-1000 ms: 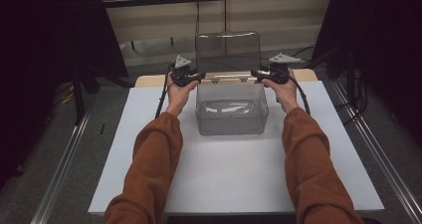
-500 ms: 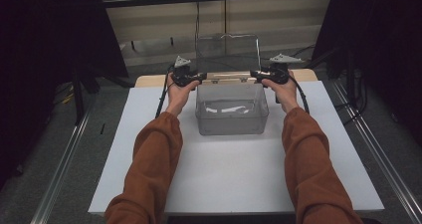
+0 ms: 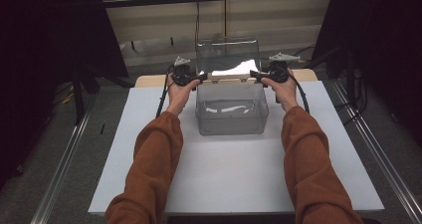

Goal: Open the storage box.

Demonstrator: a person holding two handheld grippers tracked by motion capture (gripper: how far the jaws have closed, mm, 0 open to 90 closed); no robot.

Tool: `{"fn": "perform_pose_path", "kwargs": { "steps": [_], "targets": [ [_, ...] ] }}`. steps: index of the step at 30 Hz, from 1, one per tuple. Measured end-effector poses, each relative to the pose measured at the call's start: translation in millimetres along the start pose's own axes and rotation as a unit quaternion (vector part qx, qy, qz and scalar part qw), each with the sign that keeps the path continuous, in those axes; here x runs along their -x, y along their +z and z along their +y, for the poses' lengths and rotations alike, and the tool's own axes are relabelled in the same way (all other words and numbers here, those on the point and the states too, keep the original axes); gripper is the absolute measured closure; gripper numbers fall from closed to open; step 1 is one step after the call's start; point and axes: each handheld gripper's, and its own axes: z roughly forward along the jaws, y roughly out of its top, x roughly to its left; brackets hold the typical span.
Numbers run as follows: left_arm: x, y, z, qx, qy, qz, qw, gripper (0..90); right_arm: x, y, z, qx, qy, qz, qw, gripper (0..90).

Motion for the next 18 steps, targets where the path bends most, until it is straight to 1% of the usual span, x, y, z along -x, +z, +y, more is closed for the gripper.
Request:
{"fn": "perform_pose_path", "kwargs": {
  "steps": [2, 4, 5, 6, 10, 13, 14, 15, 17, 18],
  "targets": [
    [0.1, 0.1, 0.3, -0.004, -0.007, -0.001, 1.0000, 48.2, 0.2, 0.2, 0.4, -0.001, 0.000, 0.001, 1.0000, 46.0],
    [0.0, 0.9, 0.4, -0.006, -0.011, -0.002, 0.9999, 47.0, 0.5, 0.2, 0.8, -0.006, 0.008, 0.003, 0.9999, 45.8],
    [-0.6, 1.0, 0.3, -0.007, -0.014, -0.004, 0.9999, 47.0, 0.5, 0.2, 0.8, -0.006, 0.008, 0.003, 0.9999, 45.8],
    [-0.7, 1.2, 0.3, -0.007, -0.015, -0.004, 0.9999, 47.0, 0.7, 0.4, 0.3, -0.006, 0.012, 0.004, 0.9999, 45.9],
    [-0.1, 1.3, 0.7, -0.009, -0.019, -0.003, 0.9998, 46.7, 1.1, 0.5, 0.4, -0.007, 0.013, 0.005, 0.9999, 45.9],
    [-0.5, 2.1, 0.4, -0.009, -0.028, -0.005, 0.9996, 46.7, 1.7, 0.8, 0.2, -0.009, 0.021, 0.007, 0.9997, 45.9],
    [-0.5, 2.1, 0.4, -0.009, -0.028, -0.005, 0.9996, 46.5, 1.7, 0.8, 0.2, -0.009, 0.021, 0.007, 0.9997, 45.9],
    [-1.0, 2.3, 0.3, -0.011, -0.032, -0.006, 0.9994, 46.5, 1.9, 0.7, 0.2, -0.010, 0.024, 0.008, 0.9996, 45.9],
    [-1.5, 2.6, 0.4, -0.012, -0.033, -0.007, 0.9994, 46.5, 2.1, 0.6, 0.5, -0.013, 0.025, 0.011, 0.9995, 45.7],
    [-1.7, 2.8, 0.5, -0.013, -0.034, -0.006, 0.9993, 46.4, 2.3, 0.6, 0.6, -0.016, 0.031, 0.011, 0.9993, 45.7]
  ]
}}
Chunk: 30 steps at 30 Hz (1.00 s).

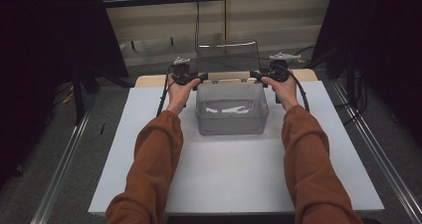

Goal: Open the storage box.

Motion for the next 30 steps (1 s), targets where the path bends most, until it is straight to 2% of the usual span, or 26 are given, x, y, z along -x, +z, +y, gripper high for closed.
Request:
{"fn": "perform_pose_path", "kwargs": {
  "steps": [8, 18, 21, 24, 25, 26, 27, 29, 30],
  "targets": [
    [-1.0, 0.9, 0.9, -0.007, -0.013, -0.004, 0.9999, 46.0, 0.3, 0.4, 1.6, -0.008, 0.008, 0.001, 0.9999, 45.7],
    [-1.6, 1.3, 0.9, -0.009, -0.018, -0.006, 0.9998, 45.7, 1.1, 0.7, 2.3, -0.014, 0.016, 0.000, 0.9998, 45.0],
    [-2.6, 1.7, 0.5, -0.010, -0.026, -0.006, 0.9996, 44.5, 1.5, 0.6, 2.3, -0.015, 0.017, -0.004, 0.9997, 42.9],
    [-3.5, 1.7, -0.1, -0.014, -0.014, 0.000, 0.9998, 42.1, 1.2, 0.8, 2.0, -0.015, 0.015, -0.006, 0.9998, 42.2],
    [-3.2, 2.8, -1.1, -0.011, -0.019, -0.003, 0.9998, 43.0, 0.7, 0.9, 1.8, -0.017, 0.014, -0.004, 0.9998, 43.0],
    [-3.8, 3.4, -2.6, -0.018, -0.018, -0.003, 0.9997, 51.3, 0.3, 1.8, 0.8, -0.021, 0.004, -0.014, 0.9997, 42.5],
    [-3.8, 3.4, -2.6, -0.018, -0.018, -0.003, 0.9997, 43.4, 0.3, 1.8, 0.8, -0.021, 0.004, -0.014, 0.9997, 42.5],
    [-4.6, 3.5, -4.6, -0.012, -0.030, 0.003, 0.9995, 43.1, 2.0, 2.5, -1.2, -0.020, 0.012, -0.017, 0.9996, 38.6],
    [-4.4, 3.6, -4.9, -0.010, -0.029, 0.004, 0.9995, 42.0, 3.3, 2.5, -2.6, -0.018, 0.017, -0.022, 0.9994, 34.6]
  ]
}}
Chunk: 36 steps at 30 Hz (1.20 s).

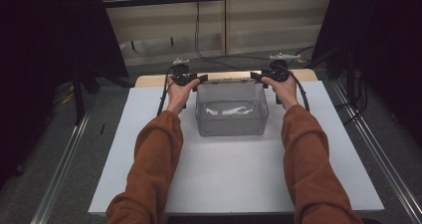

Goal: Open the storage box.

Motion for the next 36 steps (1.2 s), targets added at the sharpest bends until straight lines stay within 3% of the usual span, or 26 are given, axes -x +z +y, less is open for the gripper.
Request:
{"fn": "perform_pose_path", "kwargs": {
  "steps": [3, 14, 23, 29, 36],
  "targets": [
    [0.3, -0.4, 0.3, -0.001, 0.009, 0.002, 1.0000, 41.9, 0.6, 0.1, -0.8, 0.003, 0.001, -0.004, 1.0000, 33.8],
    [-1.1, -2.0, -1.9, 0.008, 0.000, -0.002, 1.0000, 36.3, -2.1, -4.1, 2.1, 0.019, -0.006, -0.015, 0.9997, 27.9],
    [3.3, -6.9, -1.1, 0.010, 0.021, 0.011, 0.9997, 29.5, -7.4, -10.8, 3.5, 0.038, -0.019, -0.019, 0.9989, 22.4],
    [6.3, -13.1, -2.0, 0.021, 0.033, 0.018, 0.9991, 23.3, -6.0, -19.4, 0.1, 0.053, -0.020, -0.029, 0.9980, 16.2],
    [14.2, -30.1, -2.9, 0.056, 0.053, 0.032, 0.9965, 11.5, -12.9, -30.3, -1.4, 0.076, -0.024, -0.037, 0.9962, 8.3]
  ]
}}
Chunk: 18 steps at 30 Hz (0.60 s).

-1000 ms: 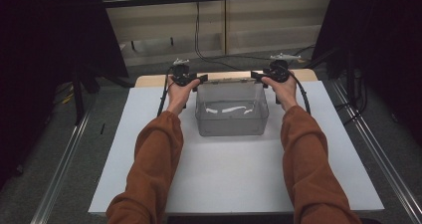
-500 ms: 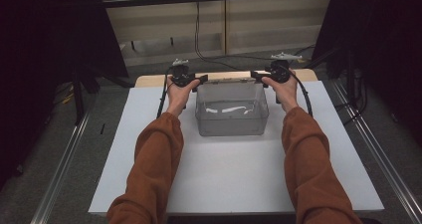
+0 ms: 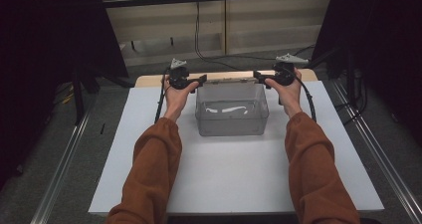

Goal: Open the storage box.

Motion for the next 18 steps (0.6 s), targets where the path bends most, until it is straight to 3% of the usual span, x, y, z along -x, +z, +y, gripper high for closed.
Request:
{"fn": "perform_pose_path", "kwargs": {
  "steps": [3, 8, 11, 16, 18],
  "targets": [
    [1.9, -8.3, -1.6, 0.004, 0.011, 0.004, 0.9999, 6.8, -7.7, -9.9, 1.0, 0.016, -0.011, -0.004, 0.9998, 3.9],
    [4.8, -25.3, -7.8, 0.026, 0.004, -0.003, 0.9997, 3.4, -12.6, -25.8, 1.5, 0.035, -0.013, -0.009, 0.9993, 3.4],
    [8.0, -35.0, -12.7, 0.028, 0.014, -0.003, 0.9995, 3.0, -13.6, -38.9, -0.3, 0.044, -0.019, -0.016, 0.9987, 2.9],
    [17.3, -51.0, -18.0, 0.036, 0.037, 0.015, 0.9985, 1.8, -17.8, -58.2, -8.2, 0.053, -0.033, -0.033, 0.9975, 2.3],
    [19.6, -57.6, -19.1, 0.043, 0.041, 0.007, 0.9982, 2.1, -19.6, -67.8, -12.6, 0.061, -0.032, -0.035, 0.9970, 0.5]
  ]
}}
